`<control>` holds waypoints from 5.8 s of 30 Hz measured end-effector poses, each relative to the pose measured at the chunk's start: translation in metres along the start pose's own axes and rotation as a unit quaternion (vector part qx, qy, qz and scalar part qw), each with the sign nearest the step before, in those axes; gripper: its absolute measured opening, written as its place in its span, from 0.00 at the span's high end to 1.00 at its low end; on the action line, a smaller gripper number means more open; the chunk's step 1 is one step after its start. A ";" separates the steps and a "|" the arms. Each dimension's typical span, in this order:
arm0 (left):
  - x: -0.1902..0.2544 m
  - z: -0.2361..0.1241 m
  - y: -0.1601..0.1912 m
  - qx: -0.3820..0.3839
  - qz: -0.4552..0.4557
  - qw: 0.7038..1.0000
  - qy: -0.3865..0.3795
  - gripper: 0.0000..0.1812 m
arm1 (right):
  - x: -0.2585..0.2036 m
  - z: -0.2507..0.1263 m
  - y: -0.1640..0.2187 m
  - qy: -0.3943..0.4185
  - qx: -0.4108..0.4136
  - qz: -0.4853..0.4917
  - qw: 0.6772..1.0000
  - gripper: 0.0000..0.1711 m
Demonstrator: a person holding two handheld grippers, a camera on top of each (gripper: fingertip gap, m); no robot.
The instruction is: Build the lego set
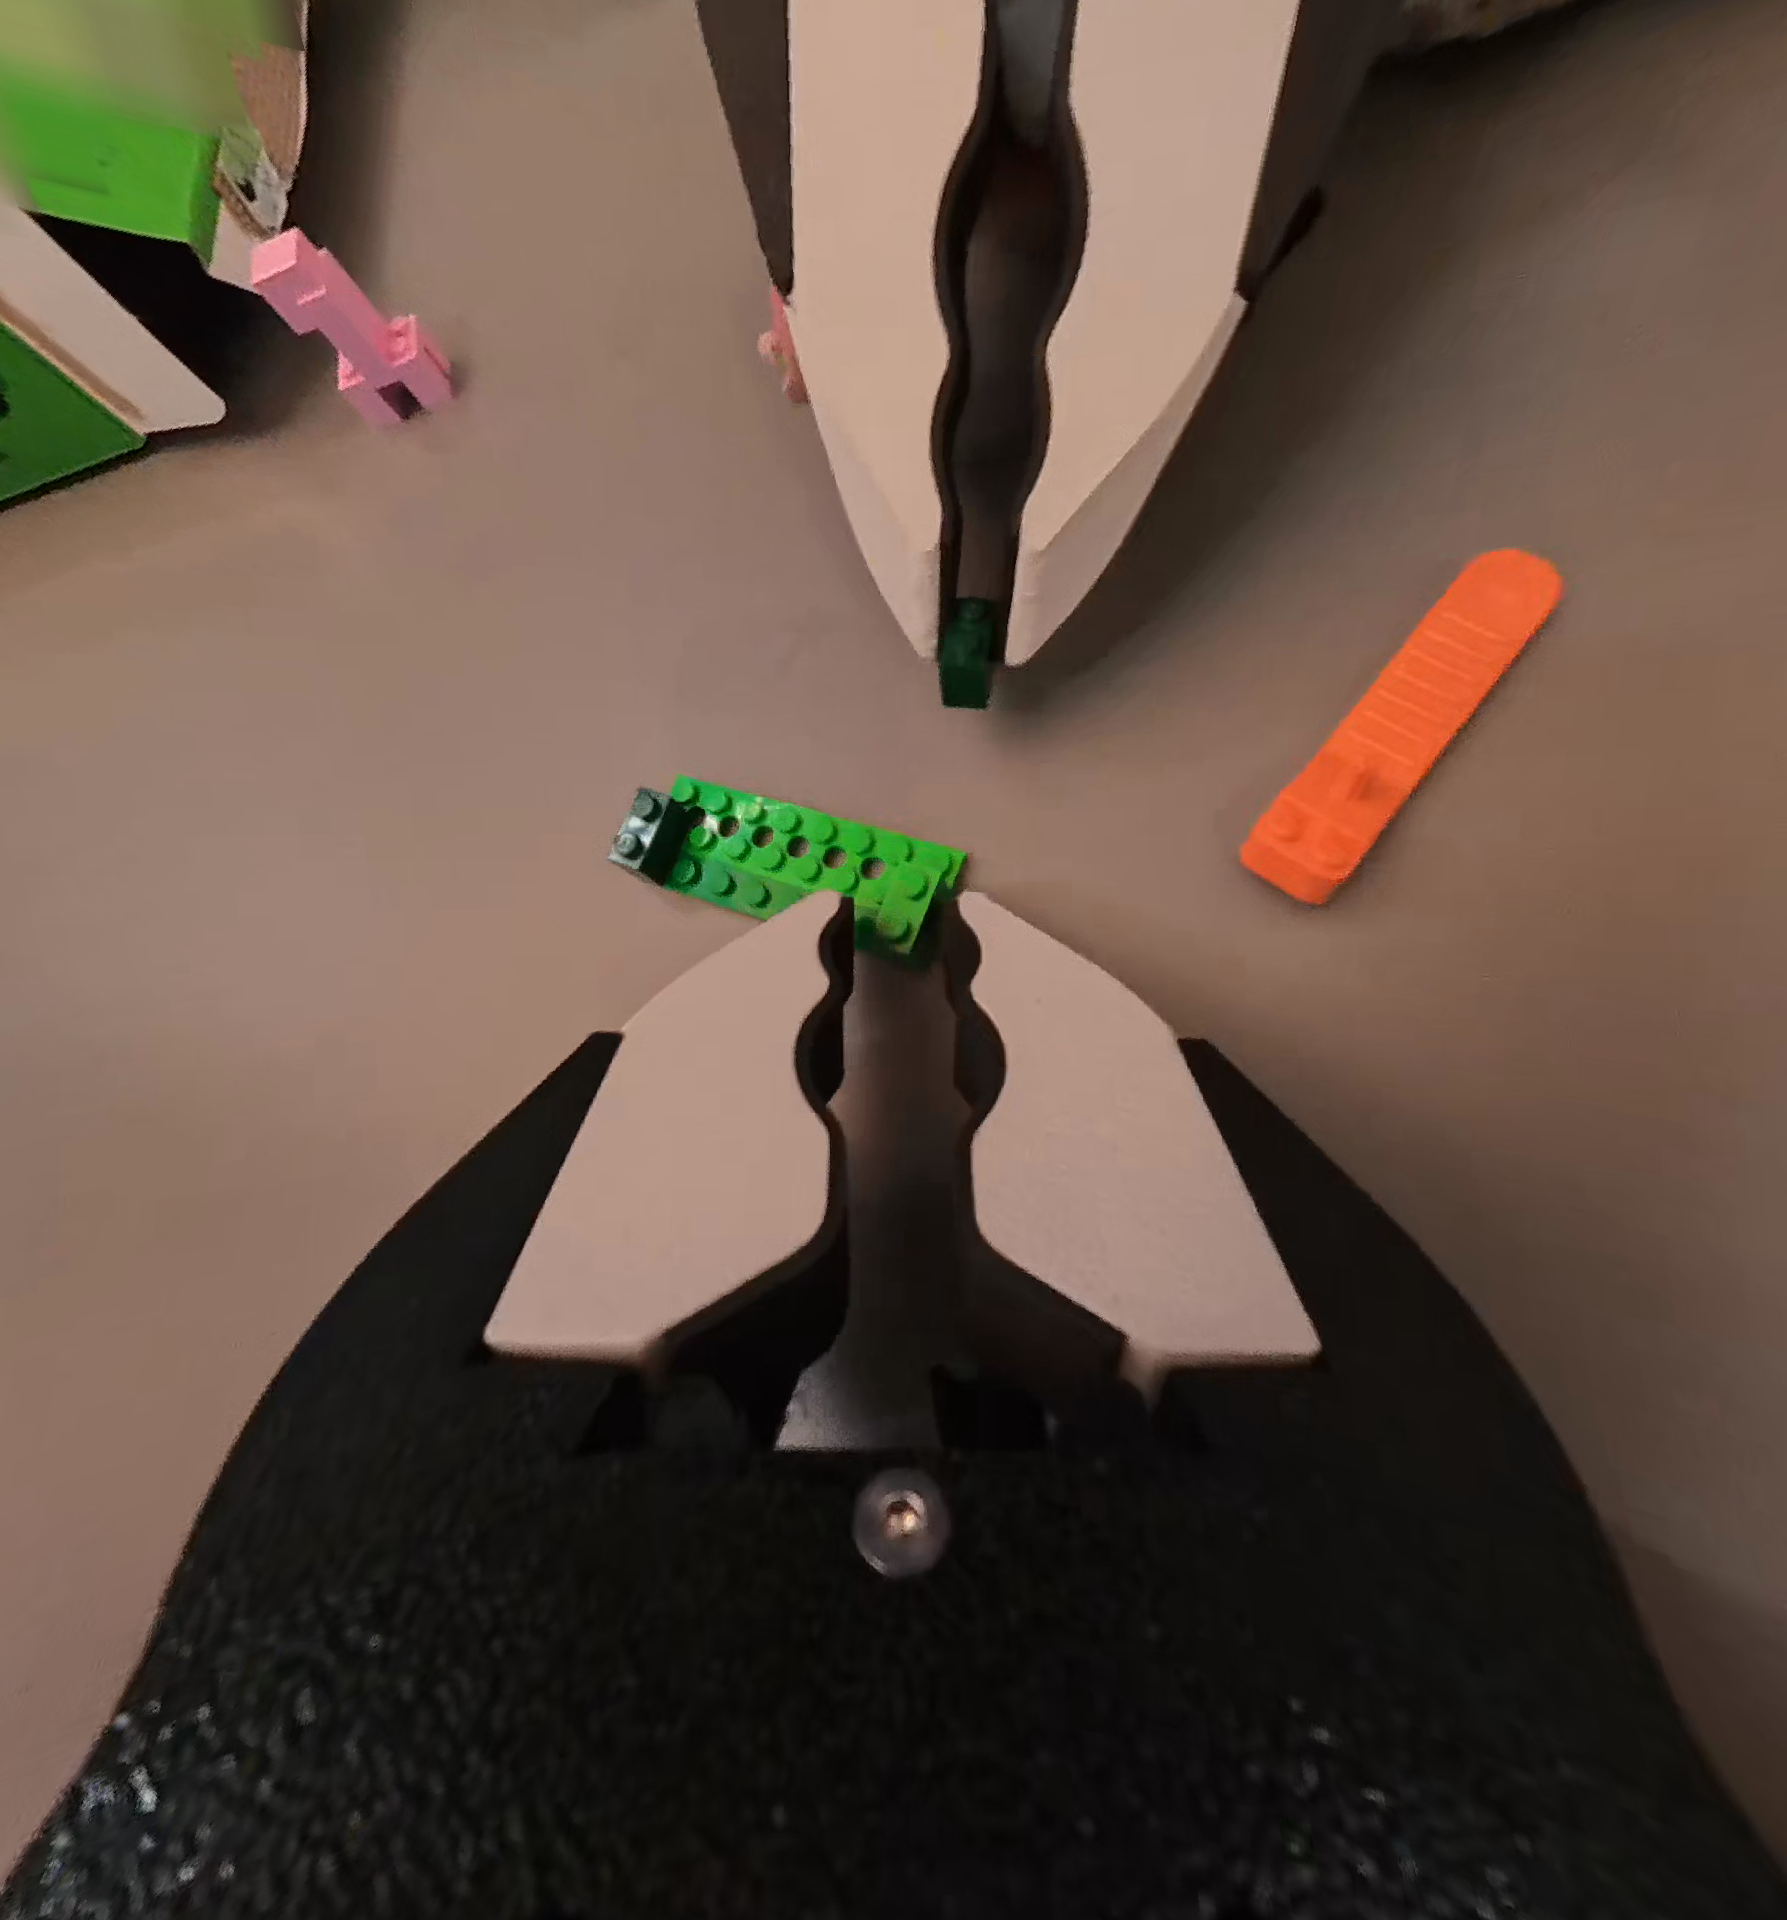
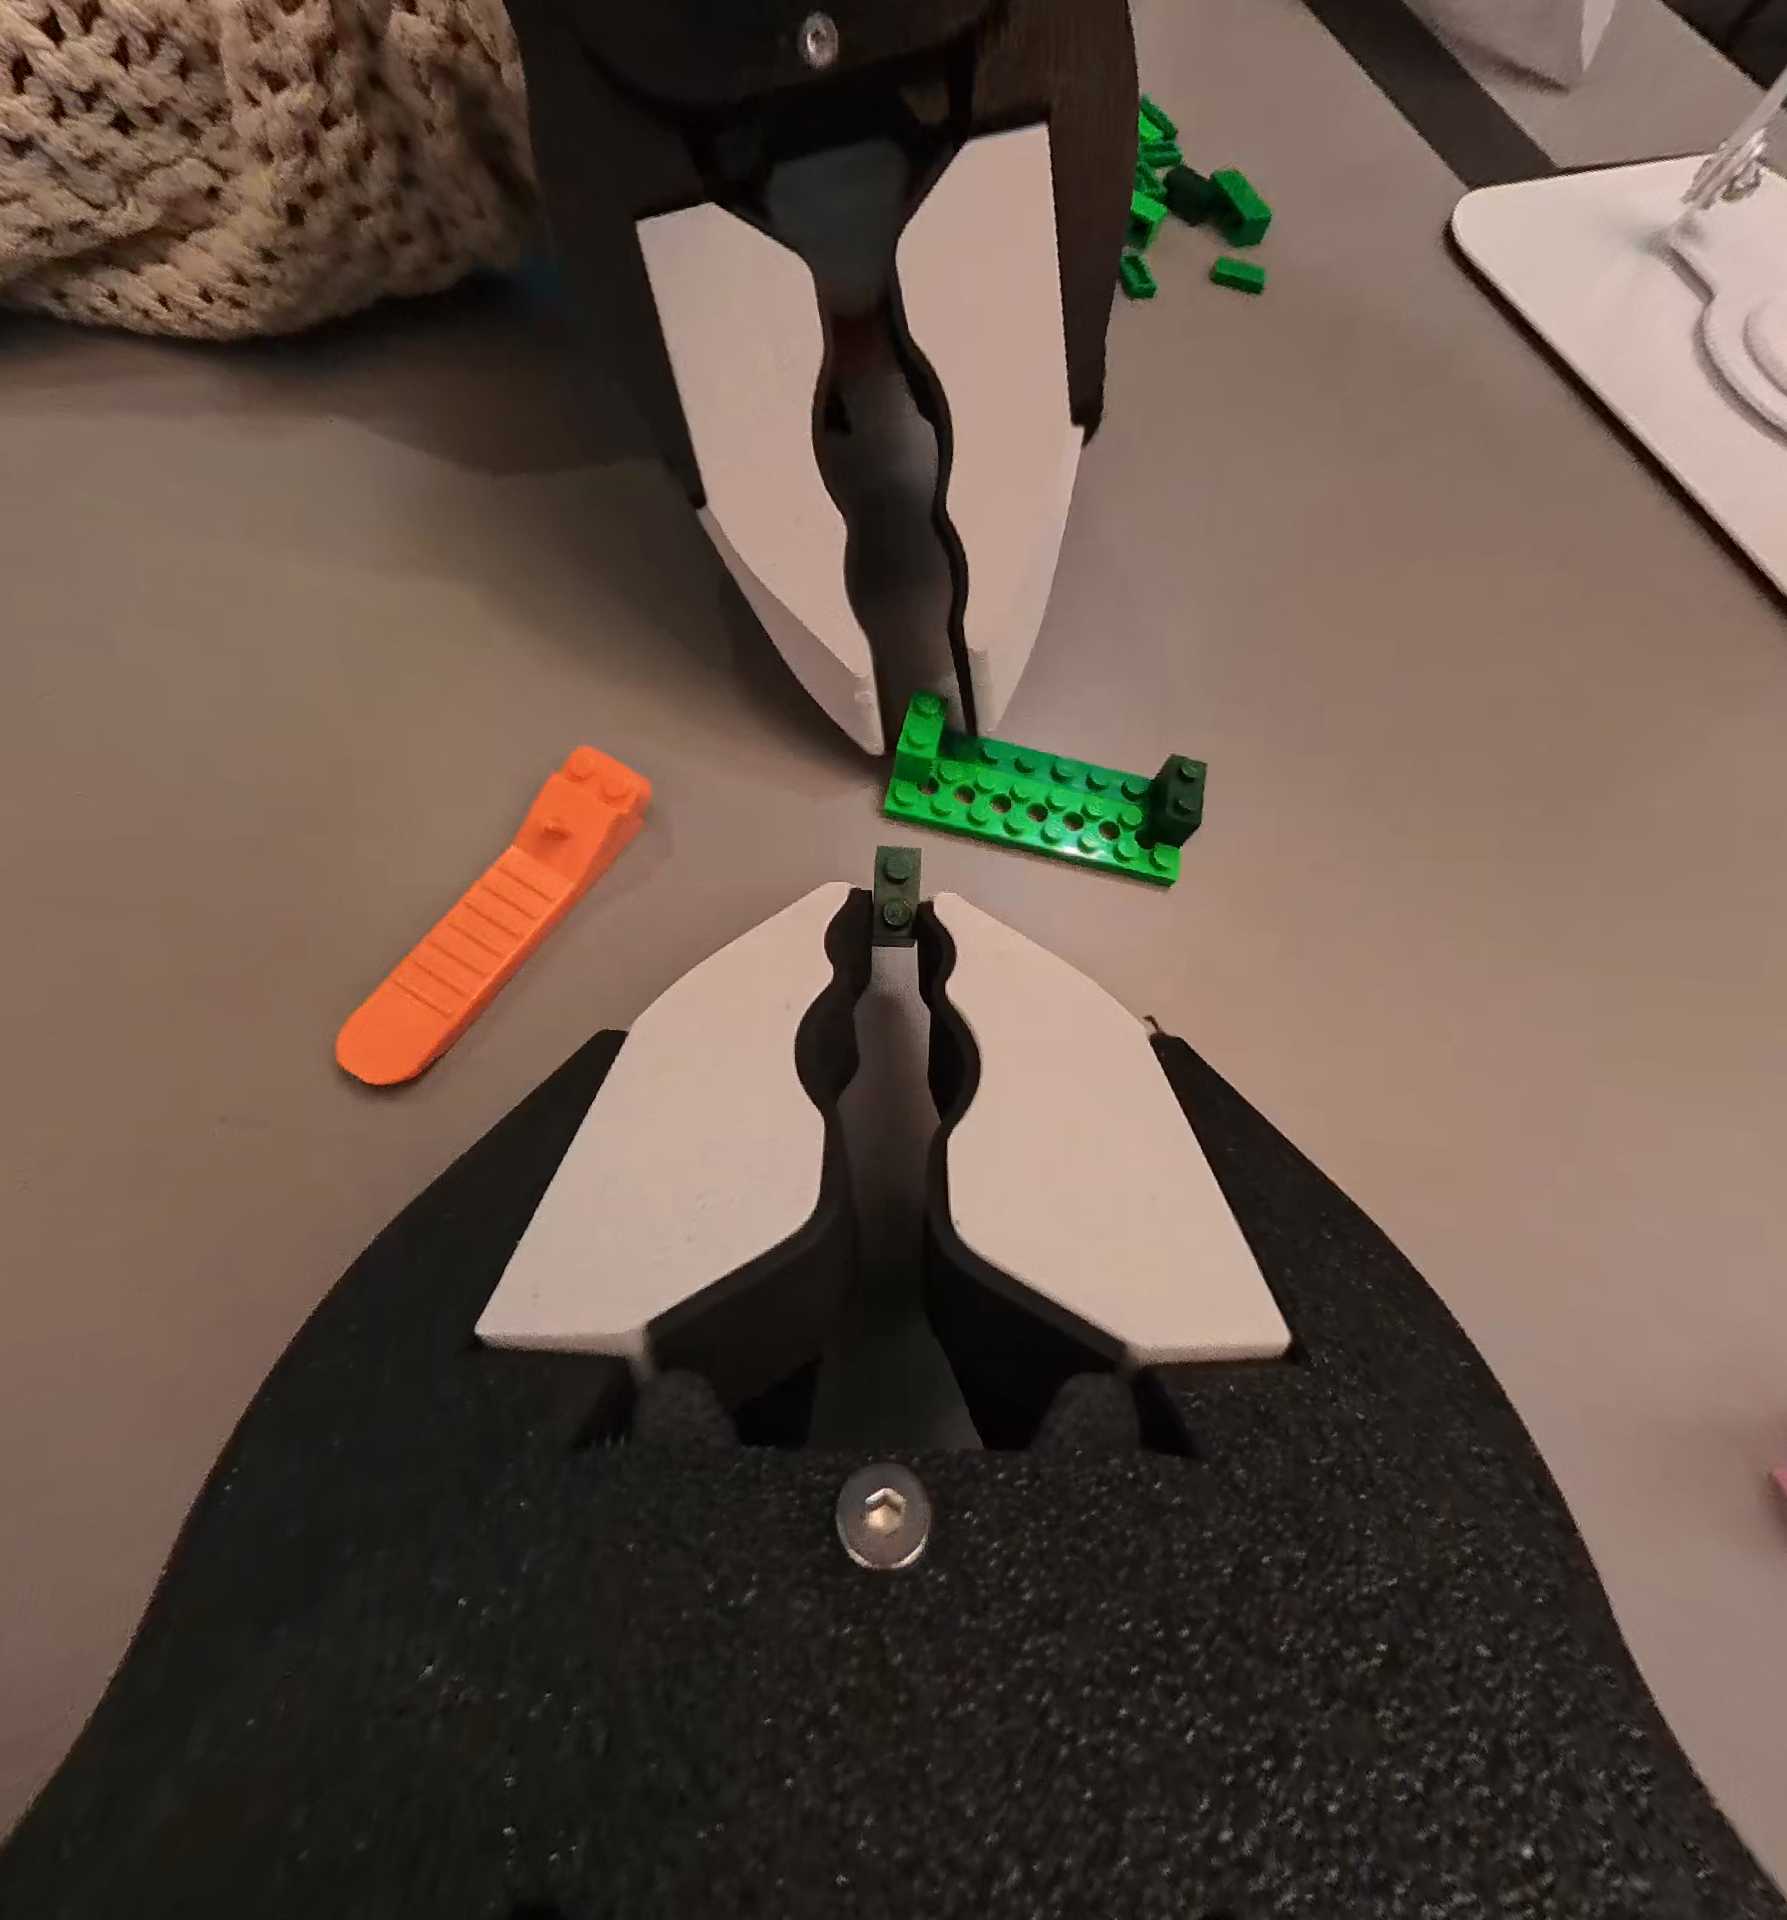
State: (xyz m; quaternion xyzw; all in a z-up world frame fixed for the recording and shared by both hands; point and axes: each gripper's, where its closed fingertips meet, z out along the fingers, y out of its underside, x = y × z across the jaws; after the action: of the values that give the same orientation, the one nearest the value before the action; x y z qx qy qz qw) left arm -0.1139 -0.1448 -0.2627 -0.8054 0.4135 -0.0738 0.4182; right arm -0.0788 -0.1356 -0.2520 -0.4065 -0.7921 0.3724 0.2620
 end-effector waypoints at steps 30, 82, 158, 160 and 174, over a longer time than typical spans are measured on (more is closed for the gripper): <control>-0.002 -0.001 -0.003 0.034 -0.017 0.999 0.022 0.91 | -0.009 -0.008 0.004 -0.062 0.011 -0.014 0.998 0.96; 0.012 0.026 -0.030 -0.003 -0.028 0.994 -0.109 0.96 | 0.006 -0.007 0.017 -0.070 -0.031 -0.212 0.974 0.95; 0.011 0.027 -0.029 -0.003 -0.040 0.994 -0.105 0.96 | 0.010 -0.014 0.021 -0.120 -0.050 -0.150 0.980 0.95; 0.007 0.024 -0.034 0.013 -0.032 0.991 -0.129 0.96 | 0.016 -0.025 0.011 -0.110 -0.066 -0.169 0.977 0.96; -0.002 -0.036 -0.135 0.281 -0.160 0.937 -0.129 0.96 | 0.010 -0.130 -0.082 -0.211 -0.379 -0.192 0.881 0.96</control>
State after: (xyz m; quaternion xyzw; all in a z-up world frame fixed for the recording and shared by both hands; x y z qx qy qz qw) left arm -0.0497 -0.1237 -0.1402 -0.7133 0.1836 -0.1484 0.6599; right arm -0.0275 -0.1099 -0.1087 -0.2269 -0.9717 0.0634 -0.0186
